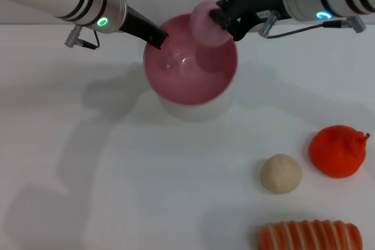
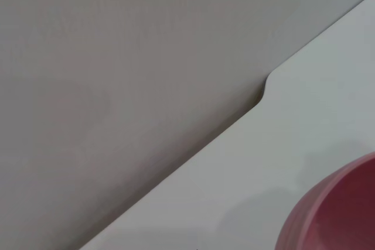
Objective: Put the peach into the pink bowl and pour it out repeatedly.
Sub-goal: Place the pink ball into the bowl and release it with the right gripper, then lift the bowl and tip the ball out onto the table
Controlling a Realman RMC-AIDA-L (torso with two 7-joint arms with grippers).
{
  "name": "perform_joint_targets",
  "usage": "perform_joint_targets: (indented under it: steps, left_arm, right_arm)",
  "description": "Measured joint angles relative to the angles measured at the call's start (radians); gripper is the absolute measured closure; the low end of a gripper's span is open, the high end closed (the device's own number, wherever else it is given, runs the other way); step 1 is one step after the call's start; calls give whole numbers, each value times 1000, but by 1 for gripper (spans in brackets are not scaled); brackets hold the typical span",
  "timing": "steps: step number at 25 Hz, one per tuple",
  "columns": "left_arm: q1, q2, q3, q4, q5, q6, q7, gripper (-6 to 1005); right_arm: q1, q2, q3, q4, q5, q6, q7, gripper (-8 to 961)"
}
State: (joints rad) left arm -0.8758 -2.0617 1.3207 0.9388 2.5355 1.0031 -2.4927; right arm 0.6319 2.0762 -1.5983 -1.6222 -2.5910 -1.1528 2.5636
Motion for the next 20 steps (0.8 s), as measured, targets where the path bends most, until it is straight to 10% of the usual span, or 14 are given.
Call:
perform_joint_targets:
  steps: [7, 12, 15, 20]
  left_arm:
    - [0, 0, 0, 0, 0, -3, 0, 957]
    - [0, 0, 4, 0, 0, -6, 2, 957]
    - [0, 0, 5, 1, 0, -8, 4, 957]
    - [5, -3, 80, 21, -4, -49, 13, 957]
  right_arm:
    - [-25, 0, -2, -26, 1, 8, -1, 872]
    - [-65, 1, 20, -52, 2, 23, -12, 651]
    - [-144, 10, 69, -83, 22, 86, -29, 443]
    - [-325, 14, 237, -49, 377, 235, -213, 402]
